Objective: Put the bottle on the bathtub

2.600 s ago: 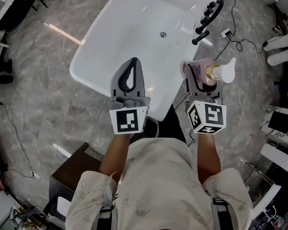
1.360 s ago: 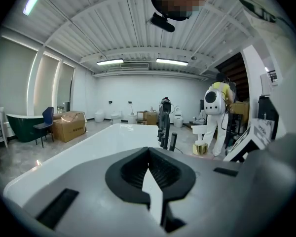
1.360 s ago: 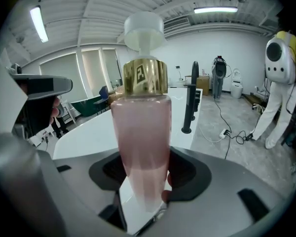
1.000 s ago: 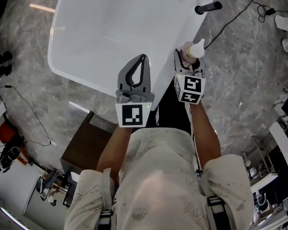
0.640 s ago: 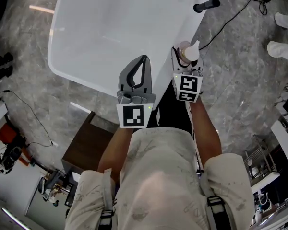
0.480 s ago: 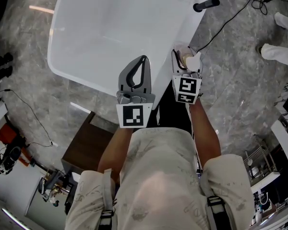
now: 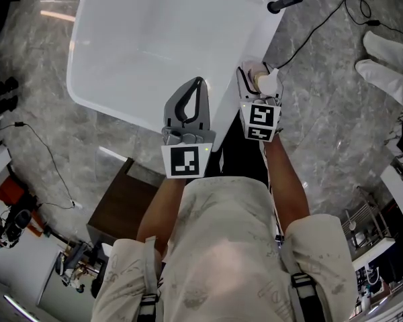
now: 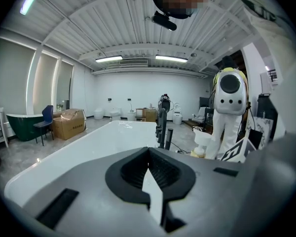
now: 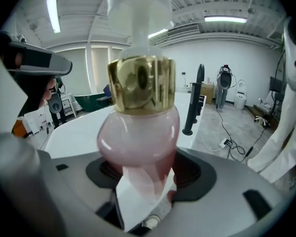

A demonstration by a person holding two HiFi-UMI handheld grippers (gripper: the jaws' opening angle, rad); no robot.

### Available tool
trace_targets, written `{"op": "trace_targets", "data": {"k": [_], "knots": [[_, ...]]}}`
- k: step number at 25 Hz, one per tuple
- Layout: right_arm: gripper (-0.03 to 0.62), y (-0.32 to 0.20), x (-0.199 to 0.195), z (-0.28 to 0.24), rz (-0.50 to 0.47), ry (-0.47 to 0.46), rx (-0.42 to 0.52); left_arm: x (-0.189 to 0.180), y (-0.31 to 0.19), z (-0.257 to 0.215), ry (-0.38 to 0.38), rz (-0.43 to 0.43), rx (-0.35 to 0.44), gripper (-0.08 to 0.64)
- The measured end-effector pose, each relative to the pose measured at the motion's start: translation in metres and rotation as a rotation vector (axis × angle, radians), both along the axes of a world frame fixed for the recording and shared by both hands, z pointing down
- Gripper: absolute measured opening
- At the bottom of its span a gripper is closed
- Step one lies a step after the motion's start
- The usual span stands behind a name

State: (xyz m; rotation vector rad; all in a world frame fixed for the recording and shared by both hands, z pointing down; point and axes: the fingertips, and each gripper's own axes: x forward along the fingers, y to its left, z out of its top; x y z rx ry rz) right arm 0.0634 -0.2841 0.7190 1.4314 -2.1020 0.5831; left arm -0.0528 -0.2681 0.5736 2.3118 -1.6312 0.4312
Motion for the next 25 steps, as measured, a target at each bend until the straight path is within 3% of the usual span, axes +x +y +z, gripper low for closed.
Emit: {"op": "trace_targets", "data": {"k": [13,25], "knots": [[0.266,0.034,0.006,-0.003,0.017,0.003,-0.036,-0.001,0.016,-0.021,0.004,0.008,0.039,0.003],[0.267,0.091,0.0,-0.036,0.038,0.035,-0.005,-0.021,0.076,-0.05,0.03,0.004,0.082,0.003]]}}
